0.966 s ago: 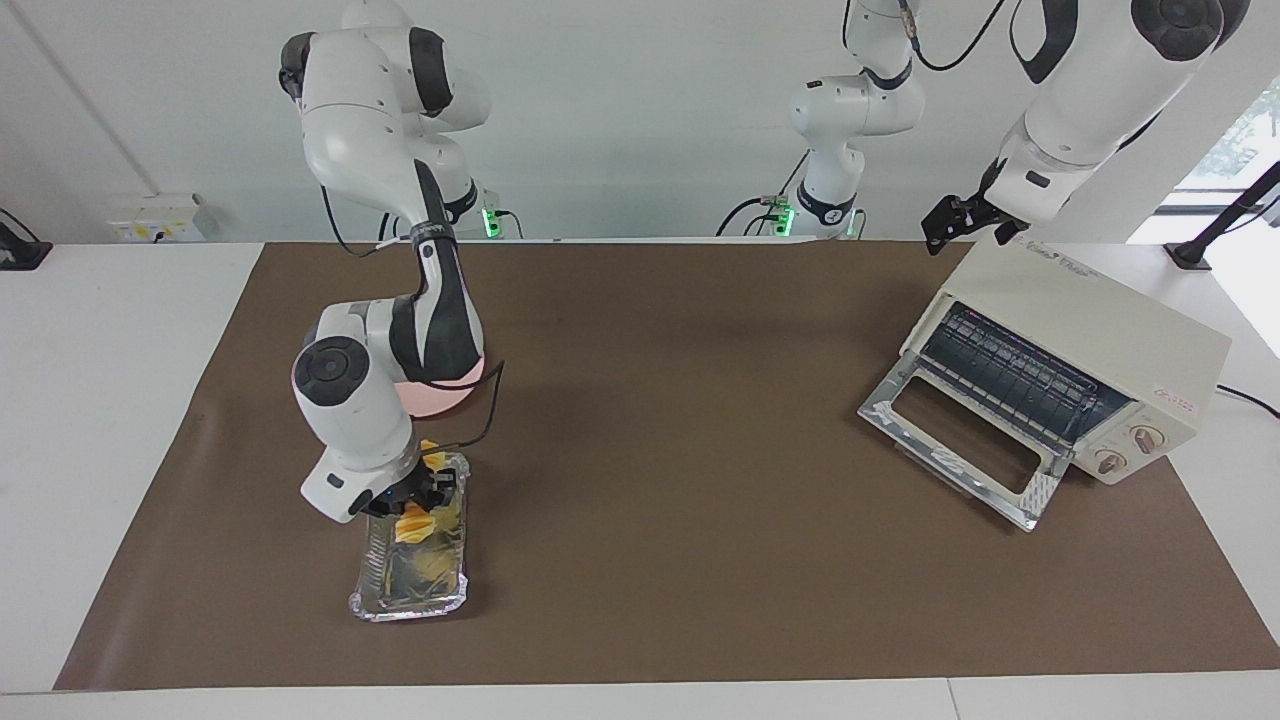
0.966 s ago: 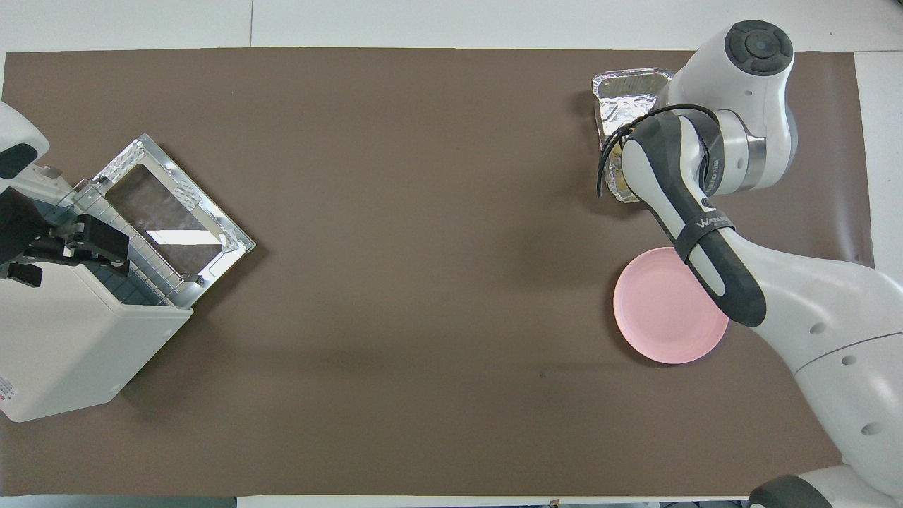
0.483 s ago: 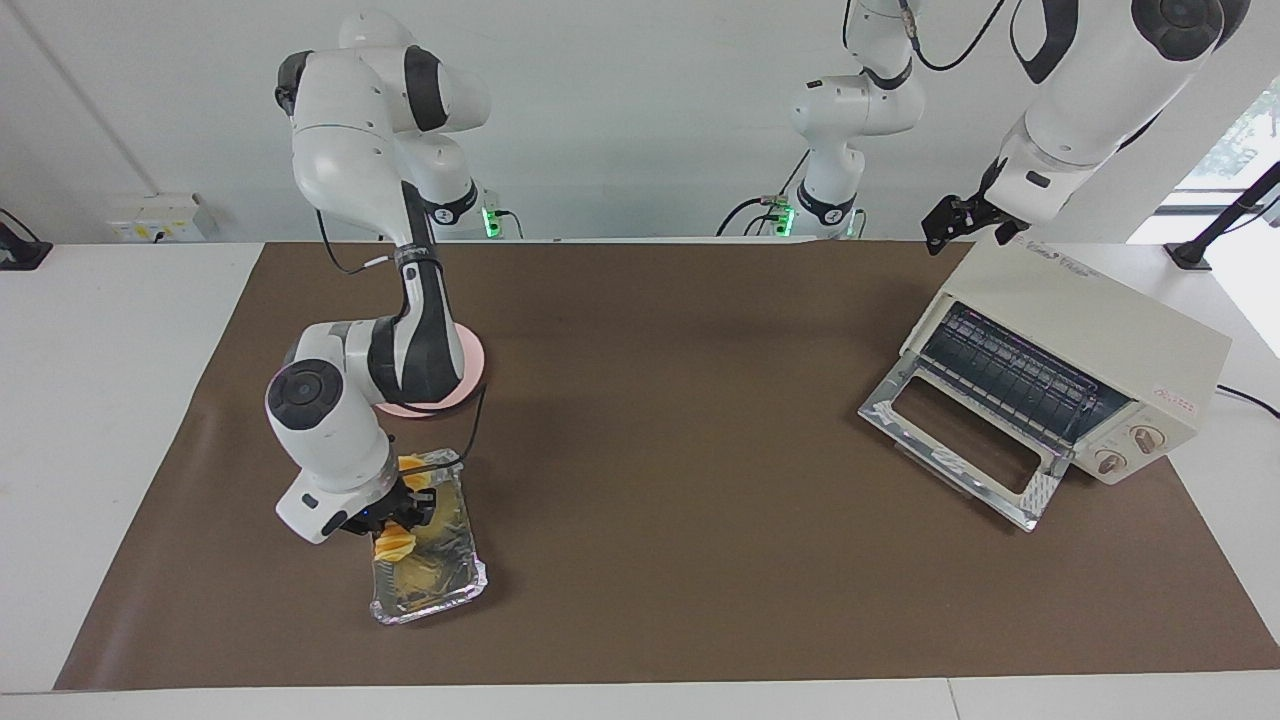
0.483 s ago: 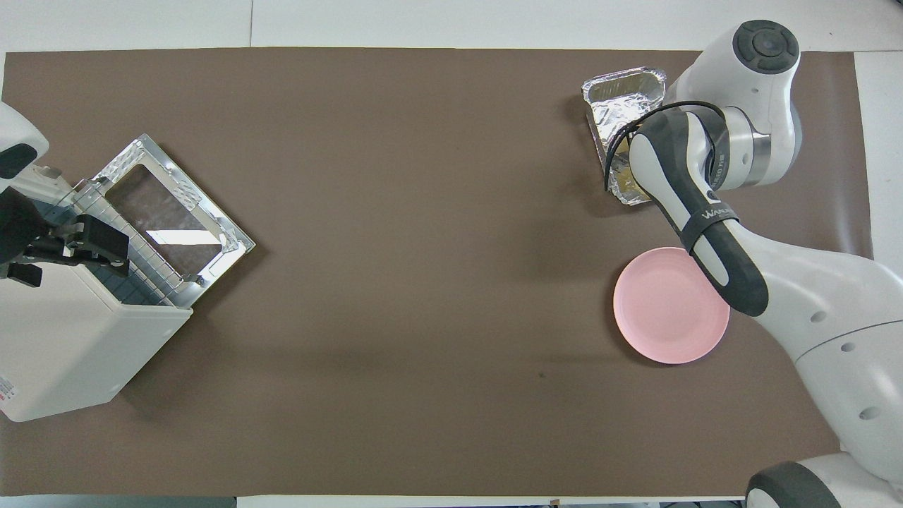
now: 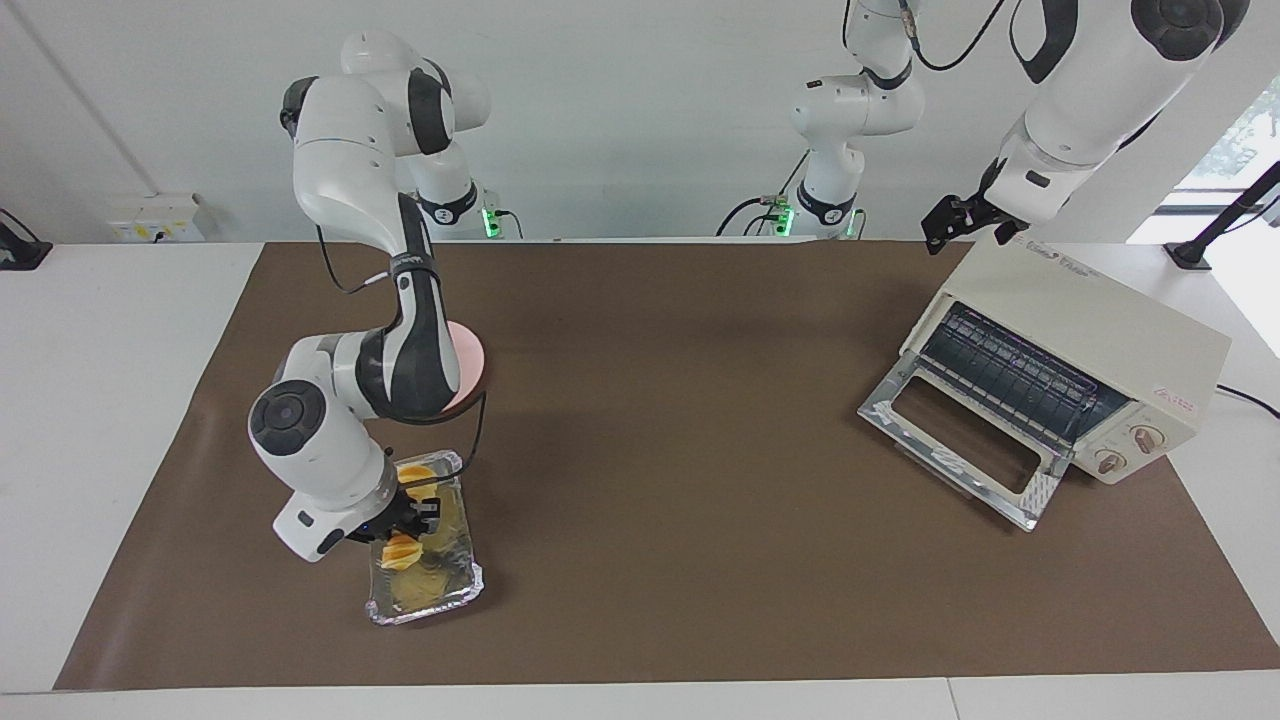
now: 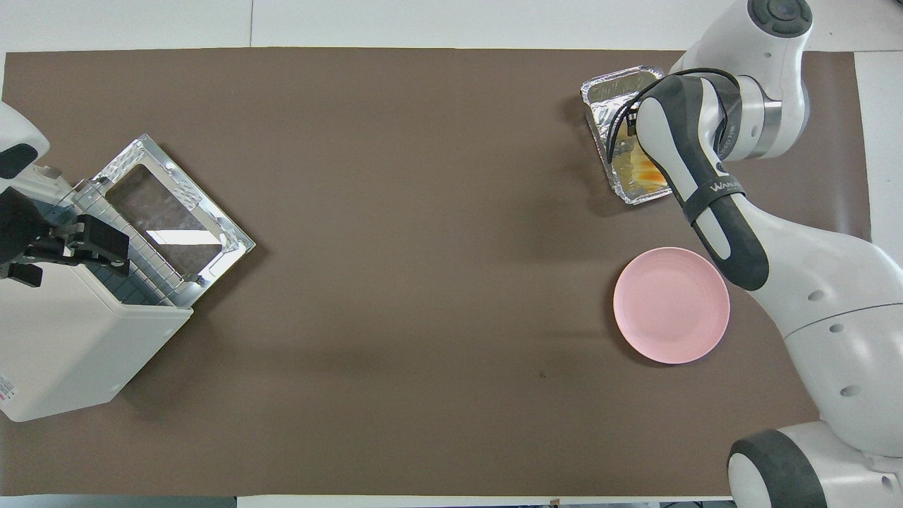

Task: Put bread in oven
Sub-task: 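Lower the bread roll into the foil tray with the right gripper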

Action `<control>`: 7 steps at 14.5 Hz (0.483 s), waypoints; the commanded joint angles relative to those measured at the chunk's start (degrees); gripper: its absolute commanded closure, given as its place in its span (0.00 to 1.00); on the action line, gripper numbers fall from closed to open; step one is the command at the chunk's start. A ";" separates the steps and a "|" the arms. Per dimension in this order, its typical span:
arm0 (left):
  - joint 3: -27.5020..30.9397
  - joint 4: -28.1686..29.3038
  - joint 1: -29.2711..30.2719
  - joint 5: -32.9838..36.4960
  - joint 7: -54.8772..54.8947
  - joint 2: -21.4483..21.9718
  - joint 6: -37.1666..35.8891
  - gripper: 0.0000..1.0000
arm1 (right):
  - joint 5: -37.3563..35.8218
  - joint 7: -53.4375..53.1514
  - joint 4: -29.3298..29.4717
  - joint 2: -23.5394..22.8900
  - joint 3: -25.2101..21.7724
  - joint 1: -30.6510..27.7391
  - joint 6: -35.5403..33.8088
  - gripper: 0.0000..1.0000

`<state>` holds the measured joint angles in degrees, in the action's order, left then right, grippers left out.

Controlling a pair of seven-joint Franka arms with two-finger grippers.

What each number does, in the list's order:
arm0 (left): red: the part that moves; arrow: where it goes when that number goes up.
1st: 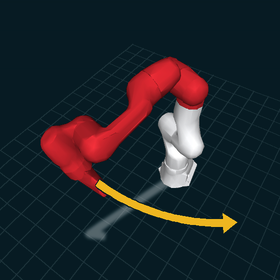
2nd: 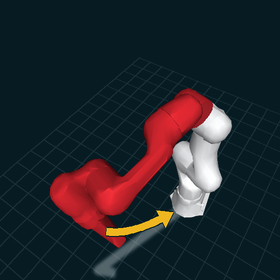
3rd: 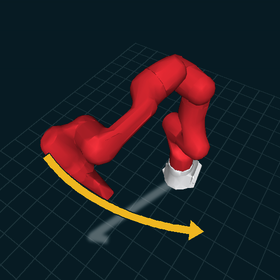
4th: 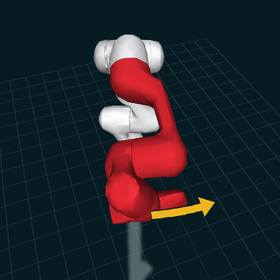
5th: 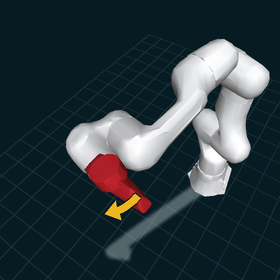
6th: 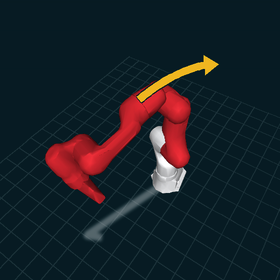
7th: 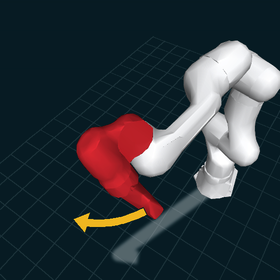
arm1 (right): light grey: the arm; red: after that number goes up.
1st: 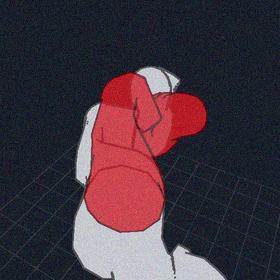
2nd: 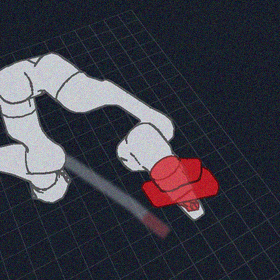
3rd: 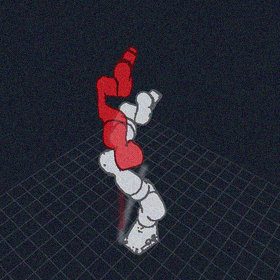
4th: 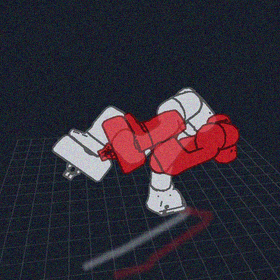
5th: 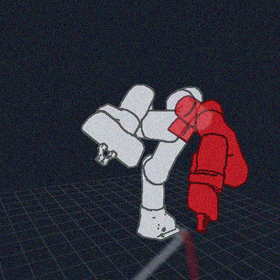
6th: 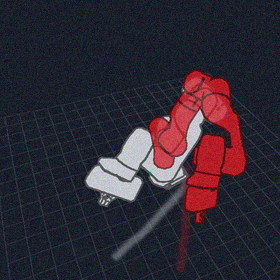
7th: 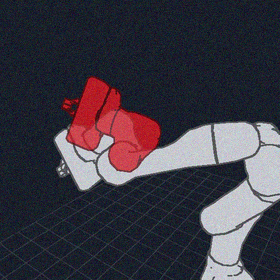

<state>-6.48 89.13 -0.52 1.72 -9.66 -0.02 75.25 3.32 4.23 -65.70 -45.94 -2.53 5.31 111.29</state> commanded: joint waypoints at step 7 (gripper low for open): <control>-0.11 1.83 0.61 -1.02 0.17 1.69 1.12 0.00 | 0.46 -0.01 2.86 -1.78 0.51 -0.38 0.77 0.00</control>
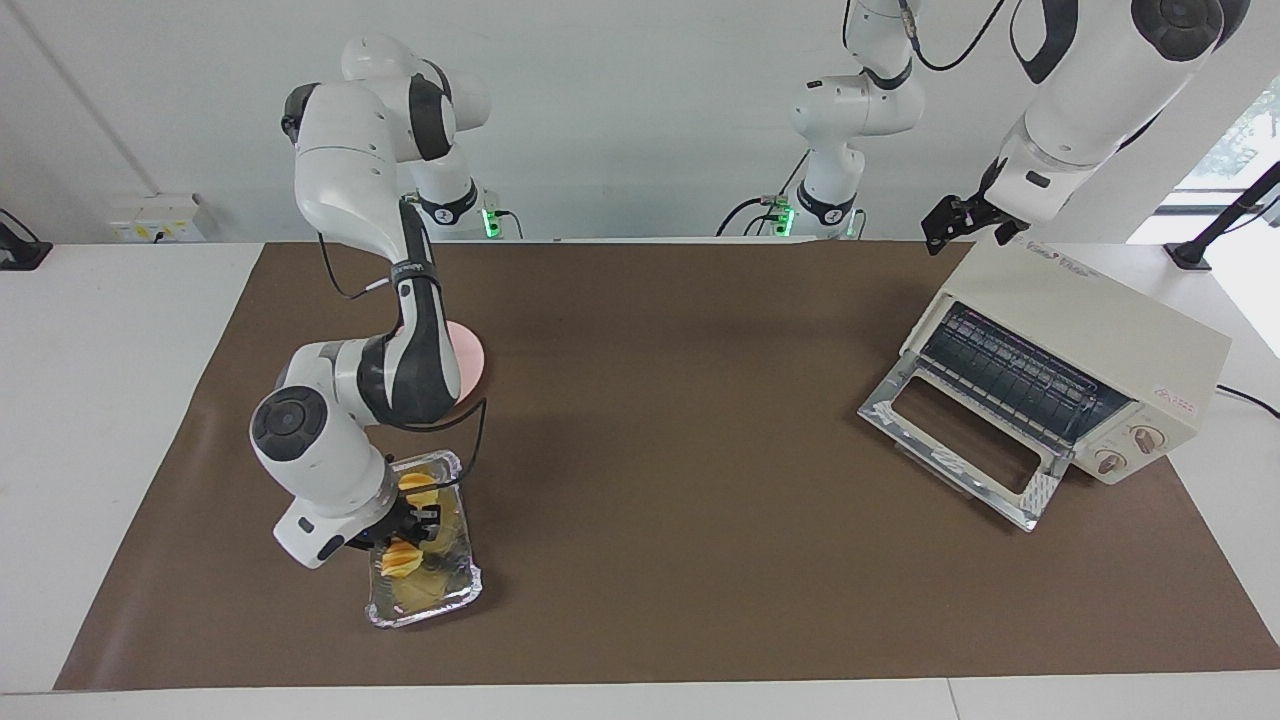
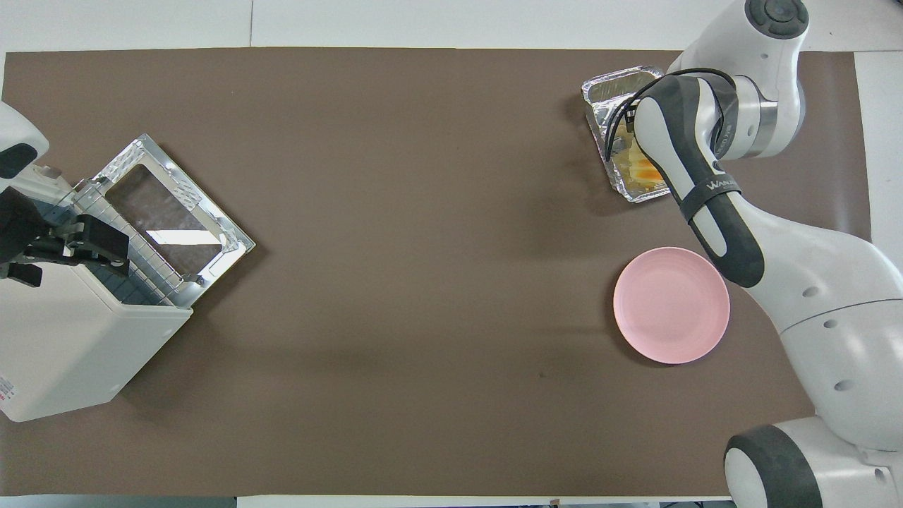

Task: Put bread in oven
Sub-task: 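Lower the bread roll into the foil tray with the right gripper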

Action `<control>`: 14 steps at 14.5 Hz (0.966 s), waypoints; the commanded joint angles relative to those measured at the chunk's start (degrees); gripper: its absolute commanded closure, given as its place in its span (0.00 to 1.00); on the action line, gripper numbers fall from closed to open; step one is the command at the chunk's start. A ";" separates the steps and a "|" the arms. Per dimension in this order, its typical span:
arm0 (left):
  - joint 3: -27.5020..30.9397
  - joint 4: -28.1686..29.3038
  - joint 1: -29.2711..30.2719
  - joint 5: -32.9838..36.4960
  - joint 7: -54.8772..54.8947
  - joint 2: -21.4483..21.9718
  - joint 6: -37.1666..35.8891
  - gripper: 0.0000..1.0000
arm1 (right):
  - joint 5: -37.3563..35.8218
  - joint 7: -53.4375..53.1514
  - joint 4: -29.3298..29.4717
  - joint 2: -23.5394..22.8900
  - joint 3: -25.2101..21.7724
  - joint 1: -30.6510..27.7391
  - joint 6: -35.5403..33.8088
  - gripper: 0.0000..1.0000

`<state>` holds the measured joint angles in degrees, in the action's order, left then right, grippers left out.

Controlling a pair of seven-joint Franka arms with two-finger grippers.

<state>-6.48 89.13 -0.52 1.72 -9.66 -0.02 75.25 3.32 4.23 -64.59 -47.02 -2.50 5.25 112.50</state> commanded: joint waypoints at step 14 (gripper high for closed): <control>-0.11 1.83 0.61 -1.02 0.17 1.69 1.12 0.00 | -4.63 8.50 0.62 2.20 0.12 -2.52 1.57 0.00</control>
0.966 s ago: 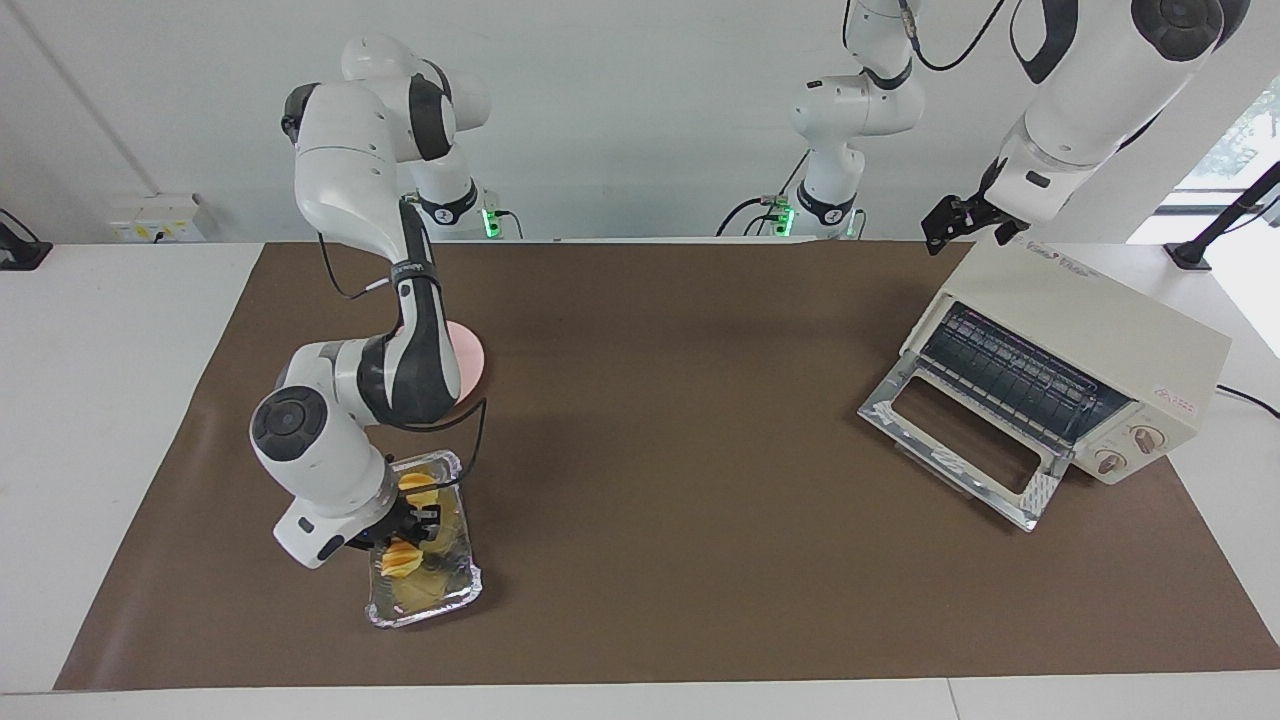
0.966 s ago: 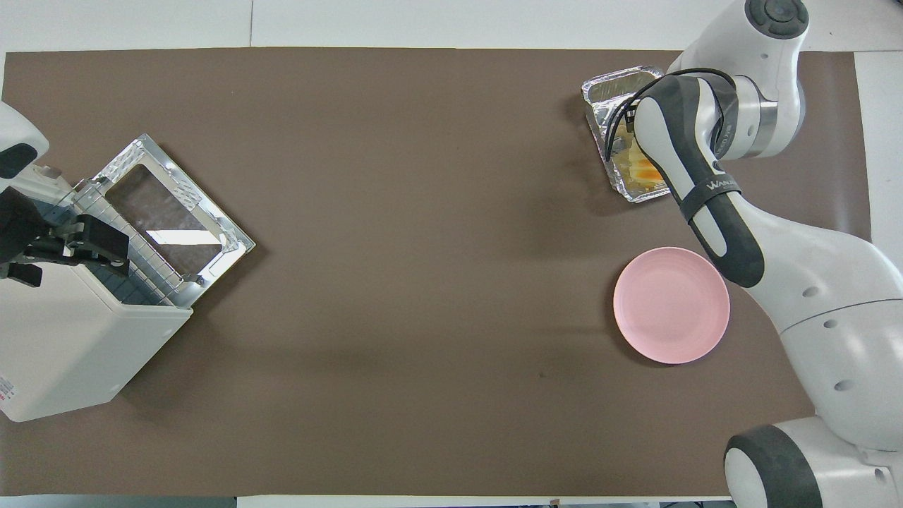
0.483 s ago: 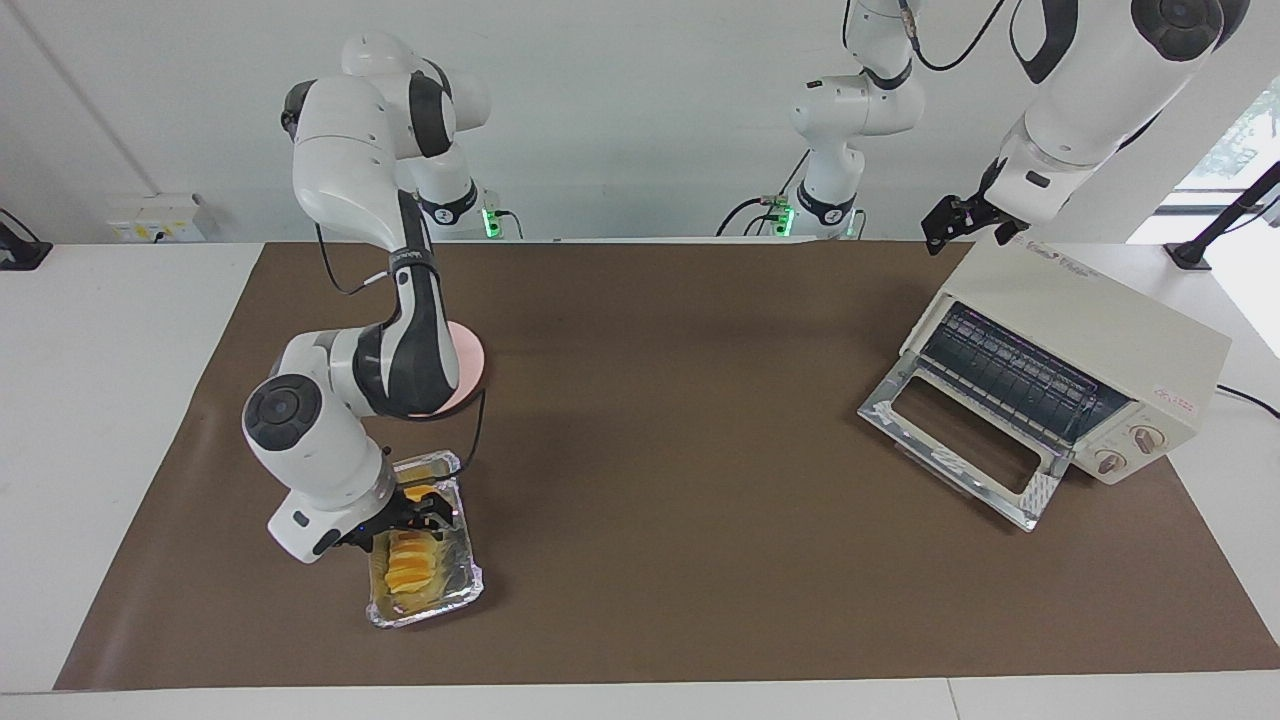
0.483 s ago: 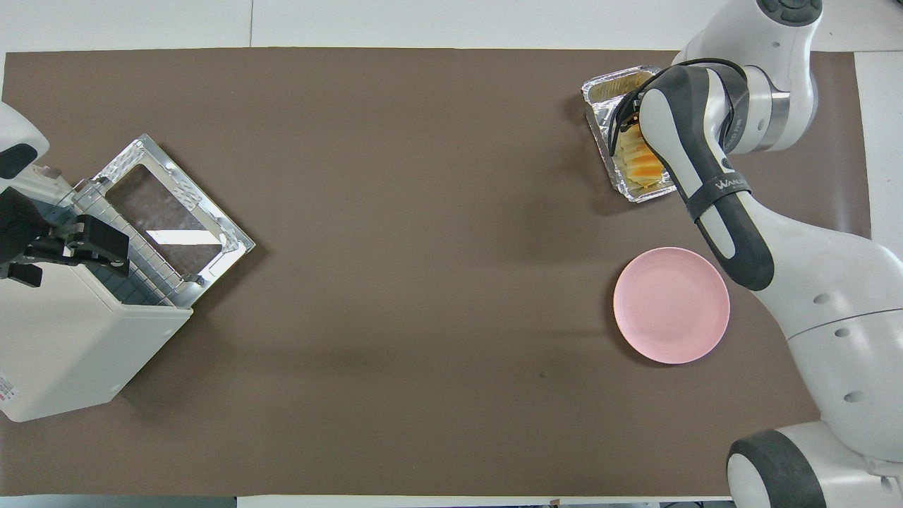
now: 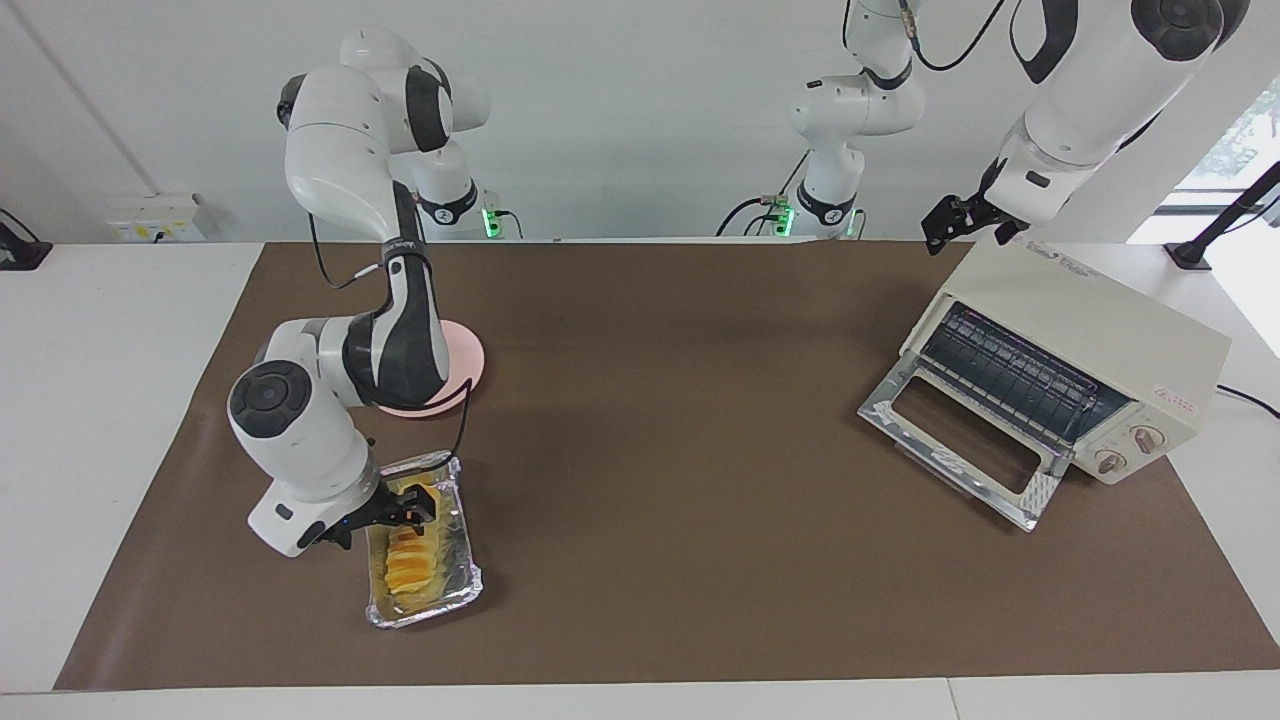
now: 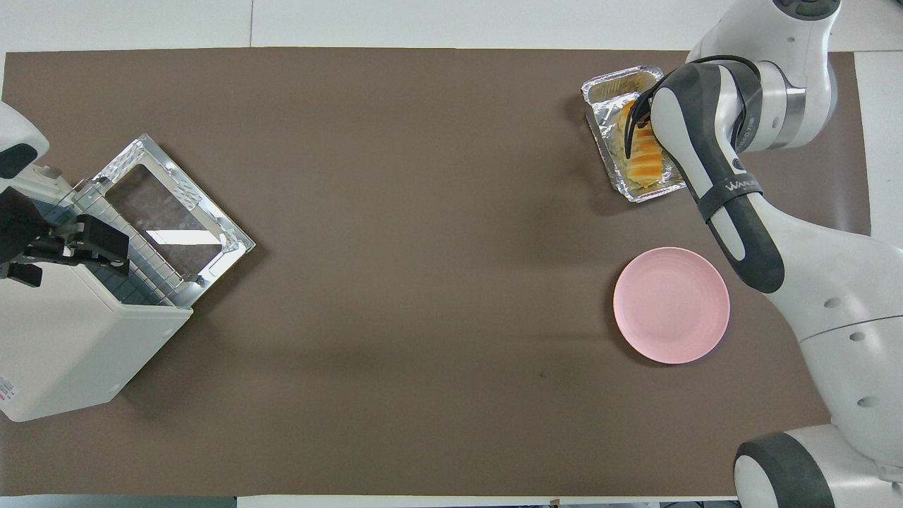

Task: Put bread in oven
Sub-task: 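Lower the bread roll into the foil tray with the right gripper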

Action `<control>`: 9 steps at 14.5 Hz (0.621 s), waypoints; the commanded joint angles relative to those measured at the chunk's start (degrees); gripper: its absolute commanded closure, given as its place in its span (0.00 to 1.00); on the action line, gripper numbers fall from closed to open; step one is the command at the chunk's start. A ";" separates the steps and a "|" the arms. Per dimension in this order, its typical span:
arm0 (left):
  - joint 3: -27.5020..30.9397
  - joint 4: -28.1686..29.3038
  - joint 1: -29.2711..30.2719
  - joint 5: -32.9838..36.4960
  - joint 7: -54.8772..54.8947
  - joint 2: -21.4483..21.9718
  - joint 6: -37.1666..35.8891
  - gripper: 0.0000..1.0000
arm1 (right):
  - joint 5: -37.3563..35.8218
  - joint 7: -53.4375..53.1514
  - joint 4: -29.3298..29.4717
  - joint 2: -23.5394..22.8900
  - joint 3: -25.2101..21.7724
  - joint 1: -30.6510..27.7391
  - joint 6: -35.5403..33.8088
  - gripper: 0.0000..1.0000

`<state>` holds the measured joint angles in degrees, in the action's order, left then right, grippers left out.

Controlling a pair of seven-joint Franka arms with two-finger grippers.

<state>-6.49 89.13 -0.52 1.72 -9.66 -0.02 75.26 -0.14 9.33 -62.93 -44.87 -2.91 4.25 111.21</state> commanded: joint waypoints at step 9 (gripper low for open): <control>-0.11 1.83 0.61 -1.02 0.17 1.69 1.12 0.00 | -1.44 6.40 -7.46 -0.04 0.62 -2.14 9.72 0.49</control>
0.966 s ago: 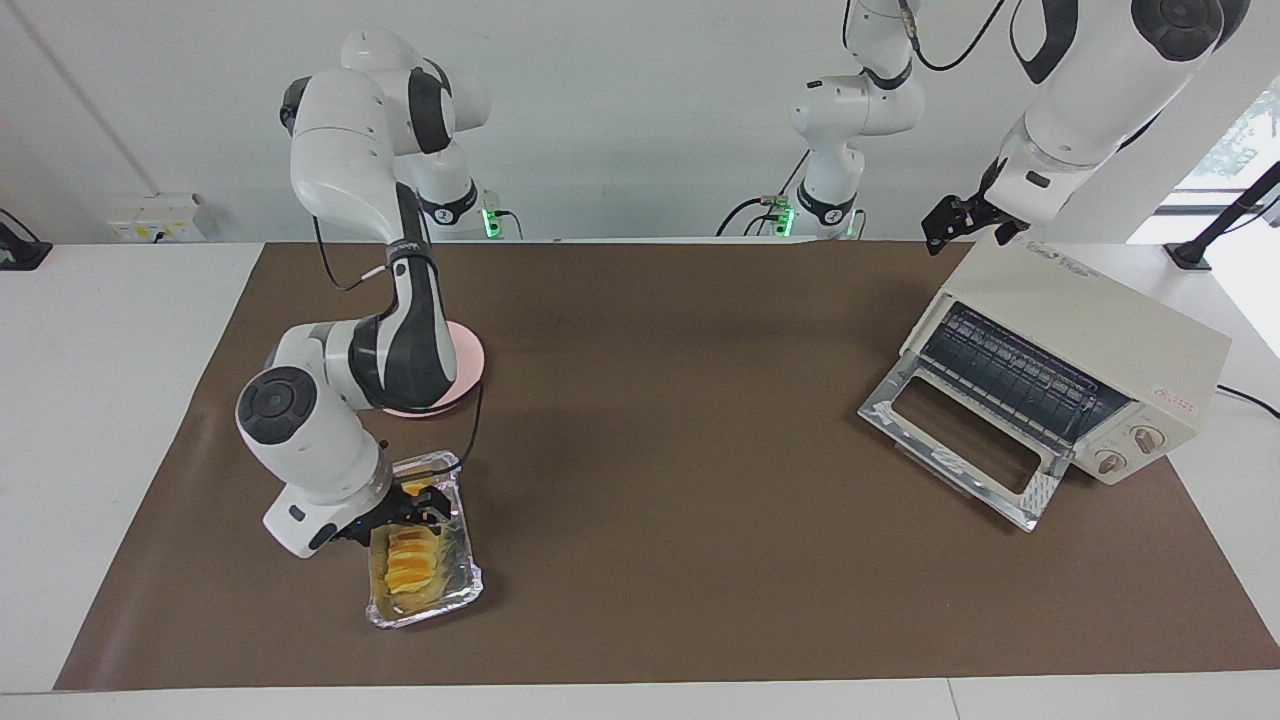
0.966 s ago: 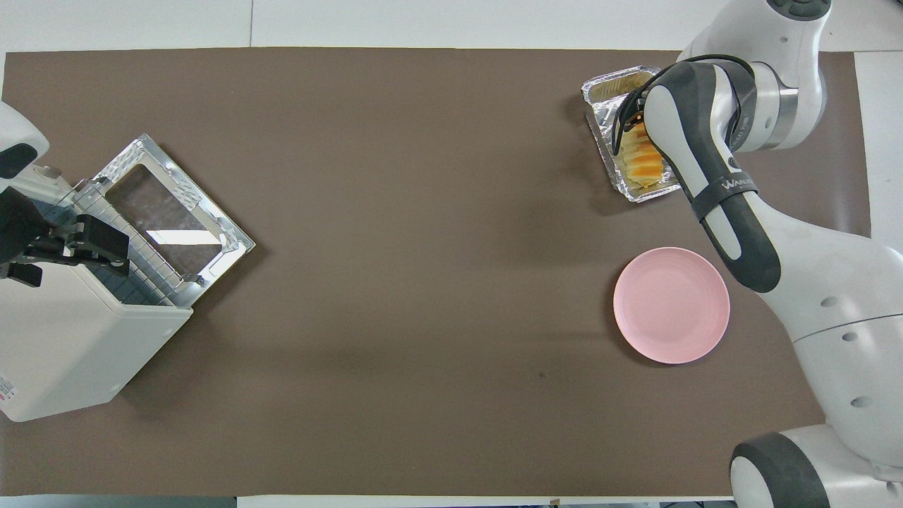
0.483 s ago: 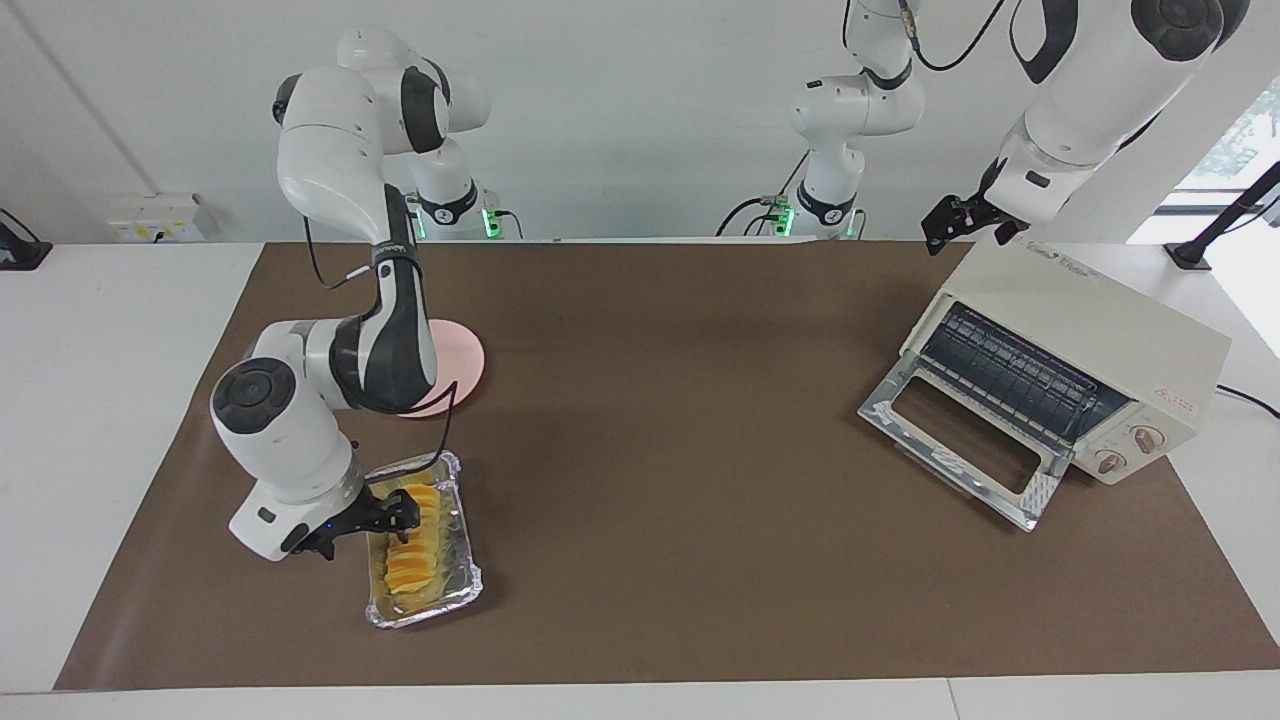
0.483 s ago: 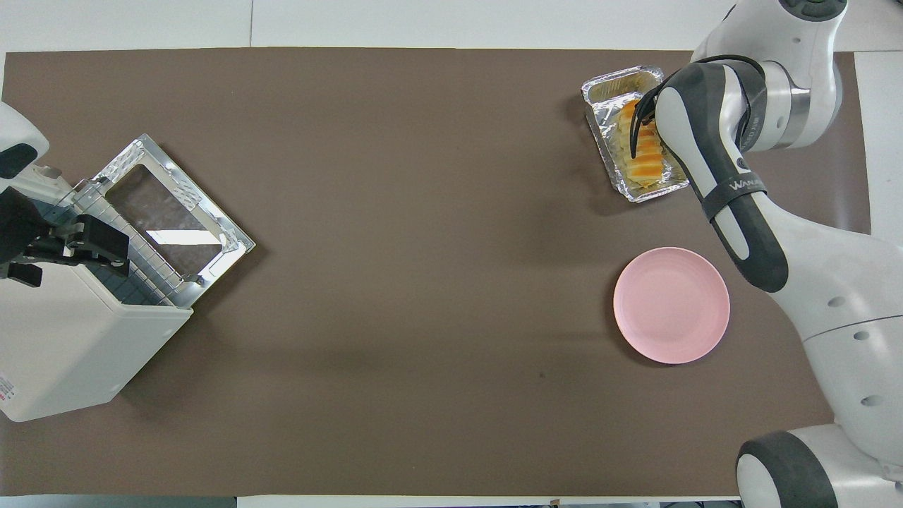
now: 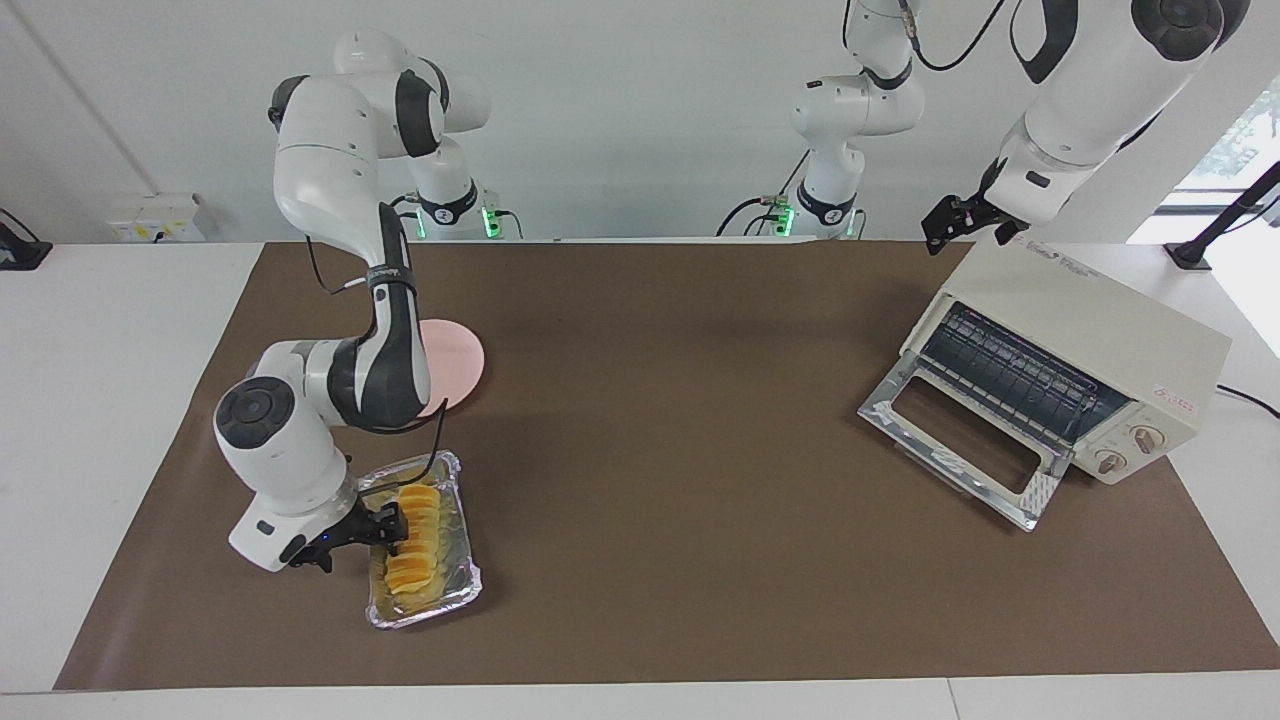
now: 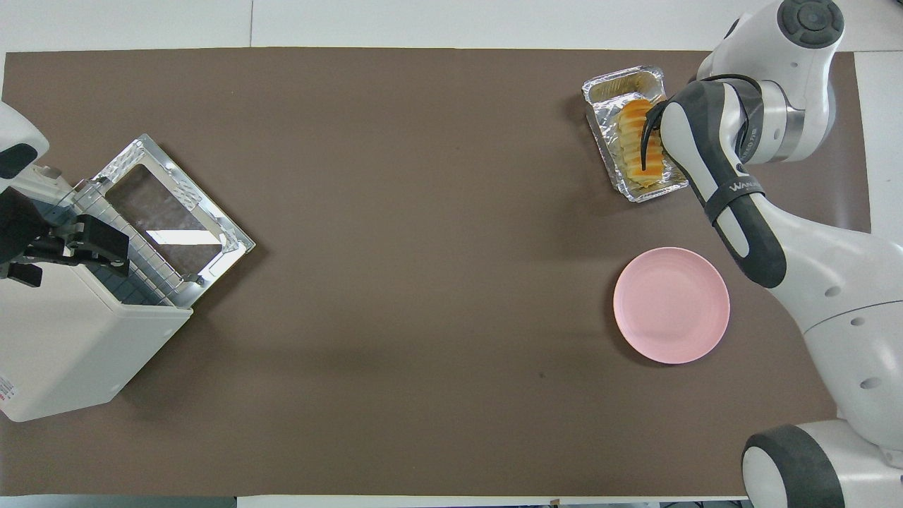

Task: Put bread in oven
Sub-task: 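Open the right gripper to release the bread in the tray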

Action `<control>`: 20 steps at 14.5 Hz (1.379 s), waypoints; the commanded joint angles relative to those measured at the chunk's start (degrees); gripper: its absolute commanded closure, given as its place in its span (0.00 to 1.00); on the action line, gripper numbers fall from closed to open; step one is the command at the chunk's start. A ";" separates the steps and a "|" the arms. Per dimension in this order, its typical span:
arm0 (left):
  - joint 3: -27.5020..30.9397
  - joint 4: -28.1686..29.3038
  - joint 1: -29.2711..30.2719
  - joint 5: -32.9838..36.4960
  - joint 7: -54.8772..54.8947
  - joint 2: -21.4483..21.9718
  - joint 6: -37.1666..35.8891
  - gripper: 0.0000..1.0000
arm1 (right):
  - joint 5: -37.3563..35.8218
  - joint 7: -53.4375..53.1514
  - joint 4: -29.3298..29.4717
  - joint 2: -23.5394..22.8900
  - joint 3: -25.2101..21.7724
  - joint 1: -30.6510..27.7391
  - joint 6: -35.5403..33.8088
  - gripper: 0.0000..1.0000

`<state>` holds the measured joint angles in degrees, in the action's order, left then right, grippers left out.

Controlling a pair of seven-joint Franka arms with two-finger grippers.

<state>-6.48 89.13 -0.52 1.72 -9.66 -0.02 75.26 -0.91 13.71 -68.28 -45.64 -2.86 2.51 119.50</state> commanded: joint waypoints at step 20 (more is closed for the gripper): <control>-0.11 1.83 0.61 -1.02 0.17 1.69 1.12 0.00 | 3.35 -11.13 4.11 6.43 1.28 4.59 -20.08 1.00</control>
<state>-6.48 89.13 -0.52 1.72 -9.66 -0.02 75.26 0.29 7.87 -65.59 -40.75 -1.79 4.92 103.06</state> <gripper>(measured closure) 0.000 0.982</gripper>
